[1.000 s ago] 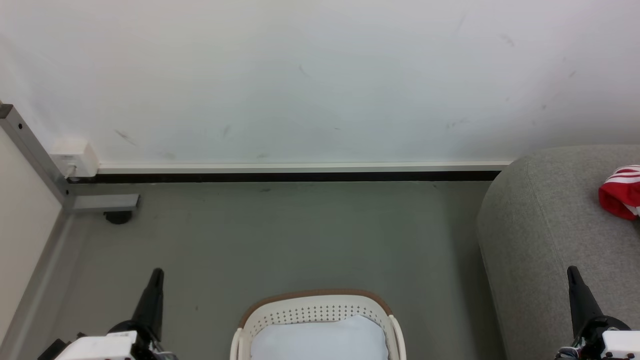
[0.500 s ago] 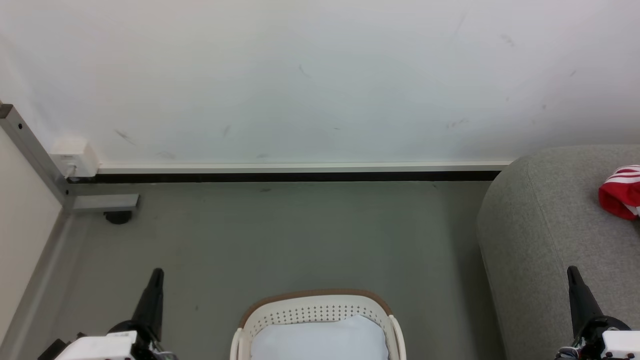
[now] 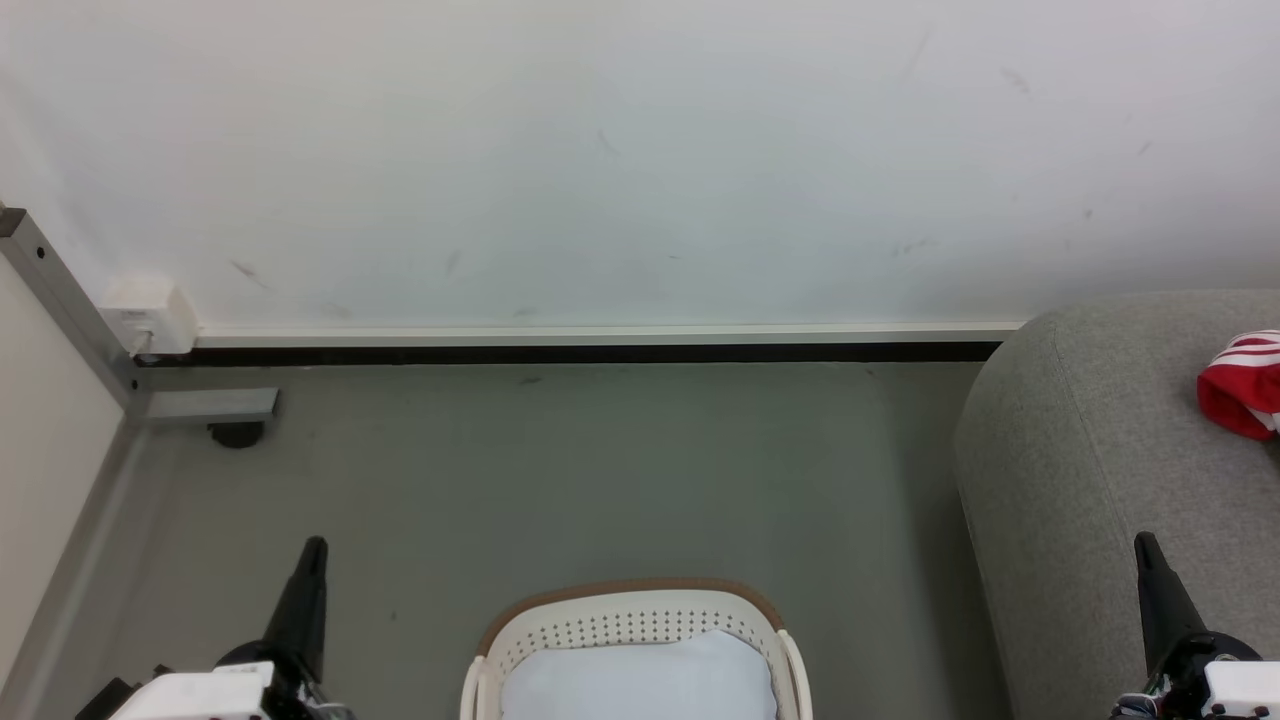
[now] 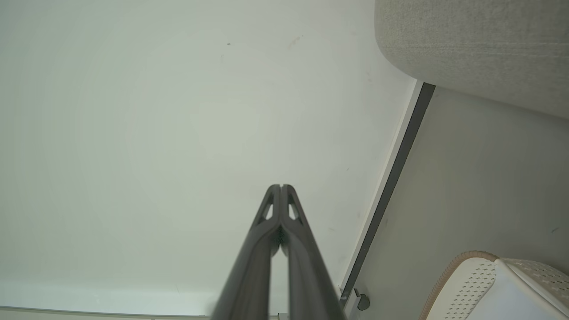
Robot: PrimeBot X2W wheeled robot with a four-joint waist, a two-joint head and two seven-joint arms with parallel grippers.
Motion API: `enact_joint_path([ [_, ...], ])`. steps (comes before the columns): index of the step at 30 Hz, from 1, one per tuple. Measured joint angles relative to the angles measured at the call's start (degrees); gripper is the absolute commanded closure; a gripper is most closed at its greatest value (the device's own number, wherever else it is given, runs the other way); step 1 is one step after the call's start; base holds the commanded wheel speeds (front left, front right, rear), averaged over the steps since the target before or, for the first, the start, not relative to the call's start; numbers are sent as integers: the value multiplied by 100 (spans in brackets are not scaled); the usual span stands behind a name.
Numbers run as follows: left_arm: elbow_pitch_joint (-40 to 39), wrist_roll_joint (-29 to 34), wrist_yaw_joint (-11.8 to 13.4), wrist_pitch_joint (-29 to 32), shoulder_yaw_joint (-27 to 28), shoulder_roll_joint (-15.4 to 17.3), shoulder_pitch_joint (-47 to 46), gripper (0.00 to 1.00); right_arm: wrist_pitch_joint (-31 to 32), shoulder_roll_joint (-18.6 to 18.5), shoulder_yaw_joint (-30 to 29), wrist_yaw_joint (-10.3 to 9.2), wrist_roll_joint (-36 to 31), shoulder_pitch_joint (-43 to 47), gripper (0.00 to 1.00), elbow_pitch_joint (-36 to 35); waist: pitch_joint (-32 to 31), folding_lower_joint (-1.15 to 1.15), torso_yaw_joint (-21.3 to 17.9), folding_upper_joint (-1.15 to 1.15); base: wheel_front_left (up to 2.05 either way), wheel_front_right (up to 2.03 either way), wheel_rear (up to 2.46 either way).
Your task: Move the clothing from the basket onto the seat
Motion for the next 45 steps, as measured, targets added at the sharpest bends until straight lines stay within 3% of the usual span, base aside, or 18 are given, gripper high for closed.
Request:
enact_joint_path([
  [45, 0, -1, 0, 0, 0, 0, -1, 100, -1, 0, 0, 0, 0, 0, 100, -1, 0, 0, 0, 0, 0, 0, 0],
])
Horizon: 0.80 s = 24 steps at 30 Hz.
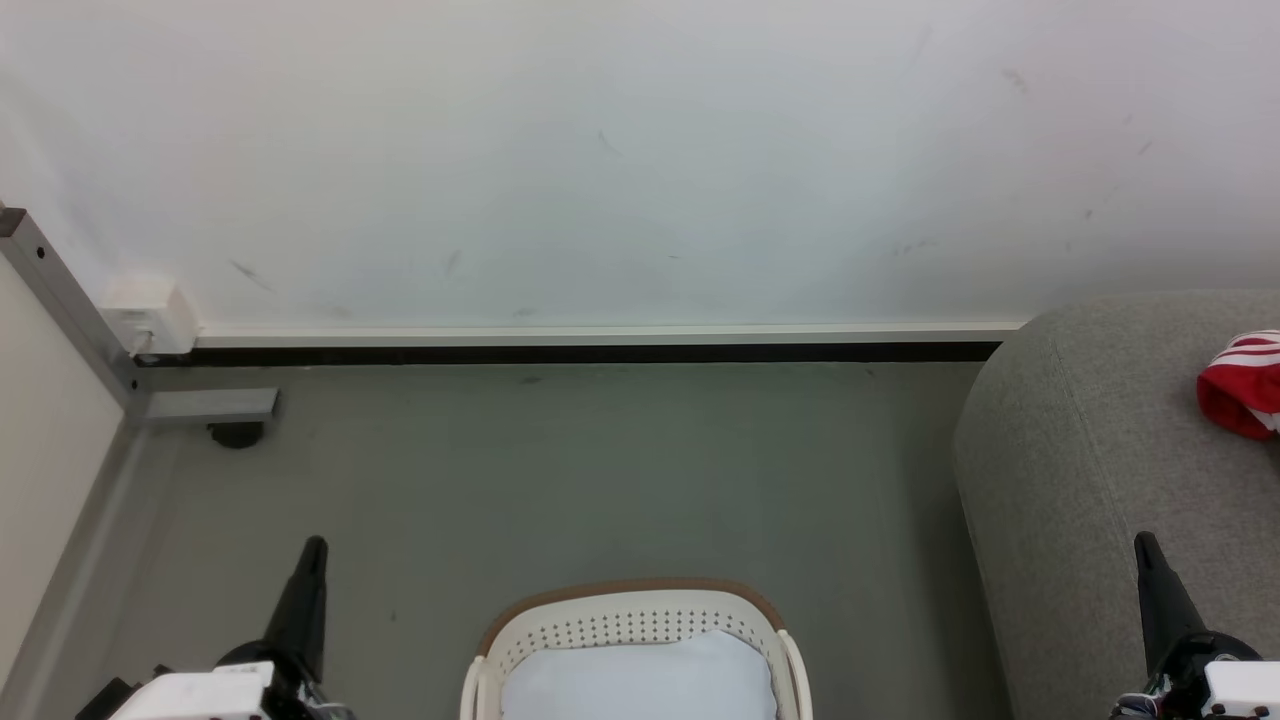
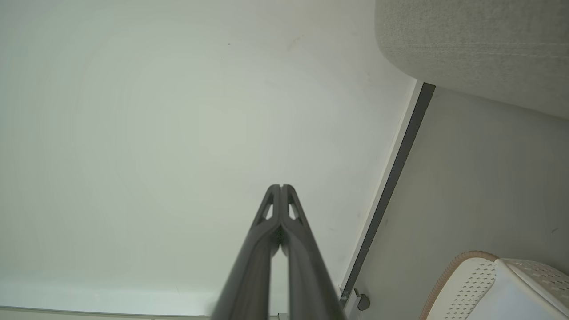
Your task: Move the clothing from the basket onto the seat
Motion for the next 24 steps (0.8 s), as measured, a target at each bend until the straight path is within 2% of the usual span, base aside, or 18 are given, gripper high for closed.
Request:
enact_joint_path([
  [24, 0, 0, 0, 0, 0, 0, 0, 100, 0, 0, 0, 0, 0, 0, 100, 0, 0, 0, 0, 0, 0, 0, 0],
])
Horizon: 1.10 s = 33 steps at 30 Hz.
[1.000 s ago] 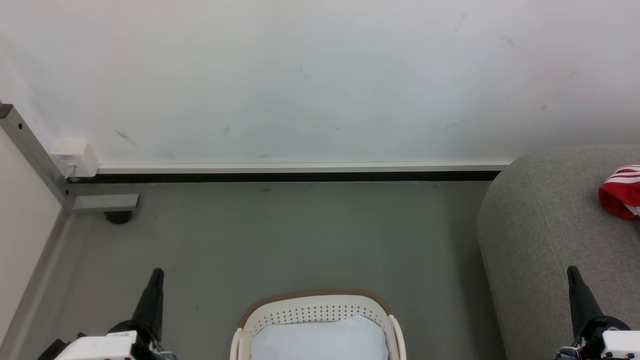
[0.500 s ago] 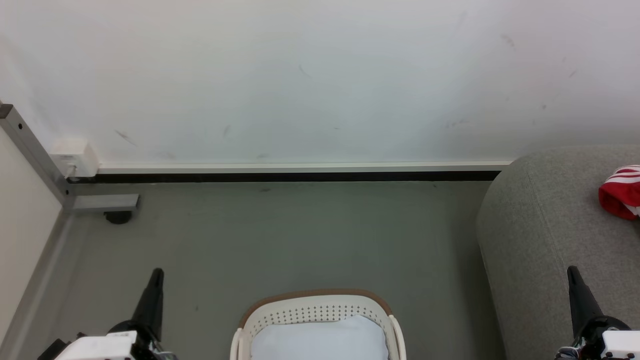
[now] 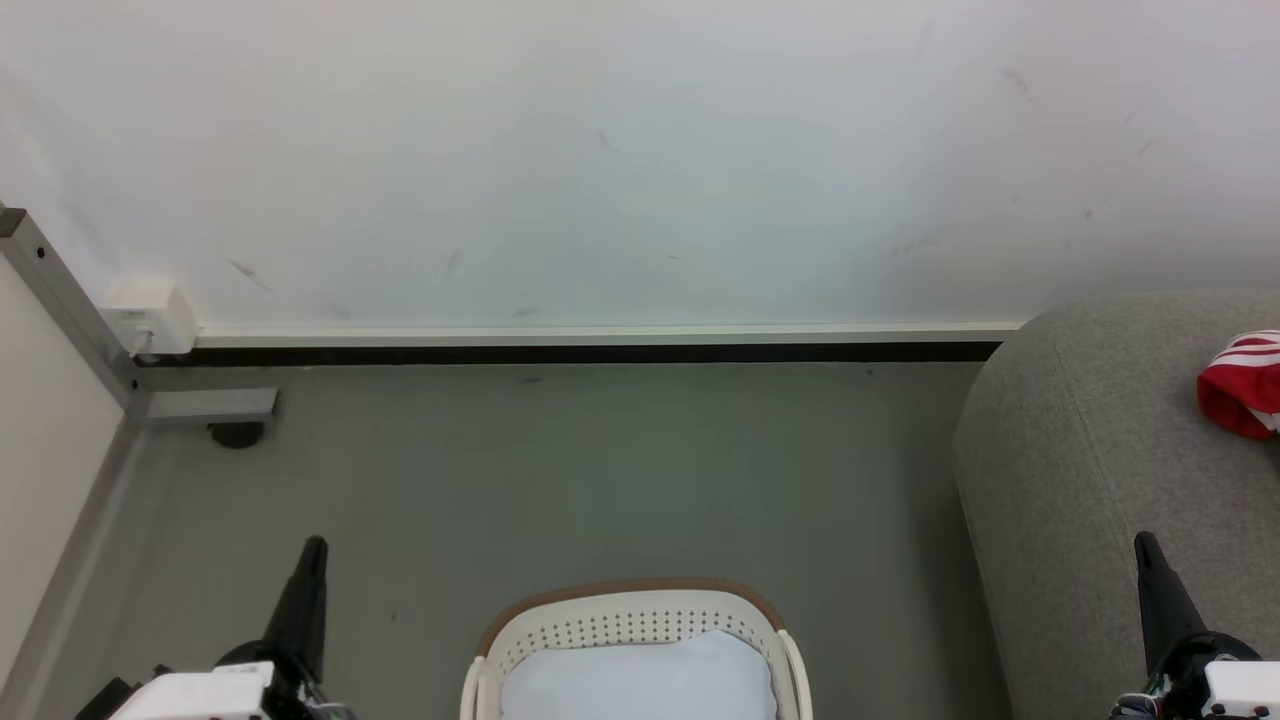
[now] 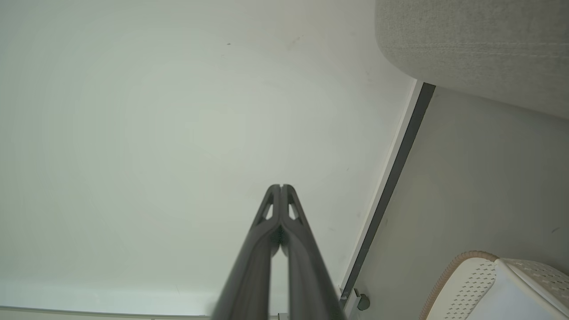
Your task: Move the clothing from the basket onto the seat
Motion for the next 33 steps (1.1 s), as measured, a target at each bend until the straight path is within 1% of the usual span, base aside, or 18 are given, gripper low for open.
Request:
enact_joint_path([
  [33, -1, 0, 0, 0, 0, 0, 0, 100, 0, -1, 0, 0, 0, -1, 100, 0, 0, 0, 0, 0, 0, 0, 0],
])
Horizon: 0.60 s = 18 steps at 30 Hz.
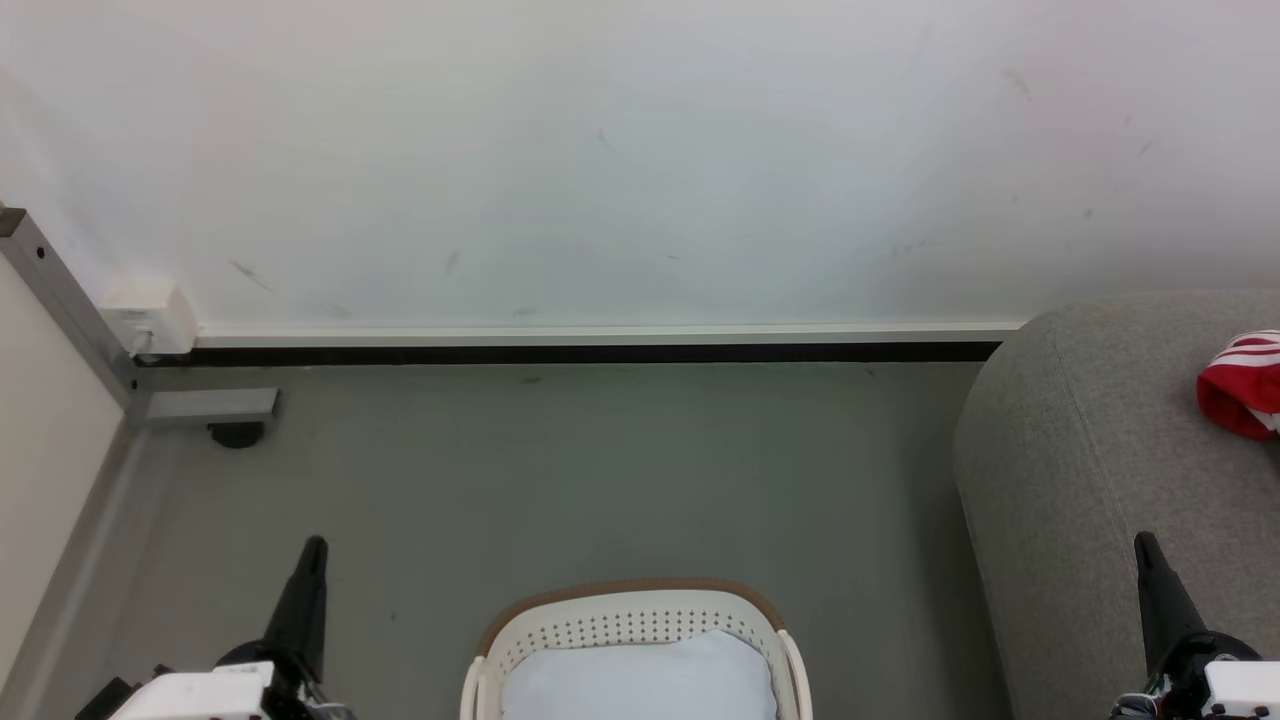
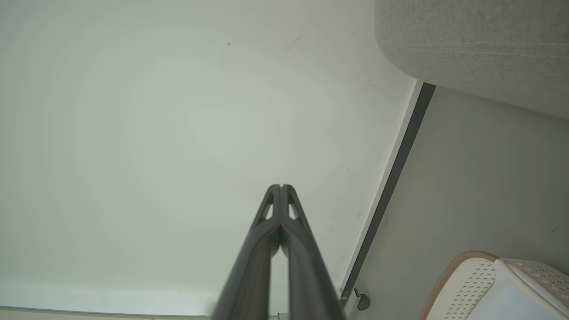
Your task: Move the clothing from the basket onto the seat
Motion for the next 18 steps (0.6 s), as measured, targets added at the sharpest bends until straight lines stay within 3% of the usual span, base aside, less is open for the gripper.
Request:
enact_joint_path([
  [18, 0, 0, 0, 0, 0, 0, 0, 100, 0, 0, 0, 0, 0, 0, 100, 0, 0, 0, 0, 0, 0, 0, 0],
])
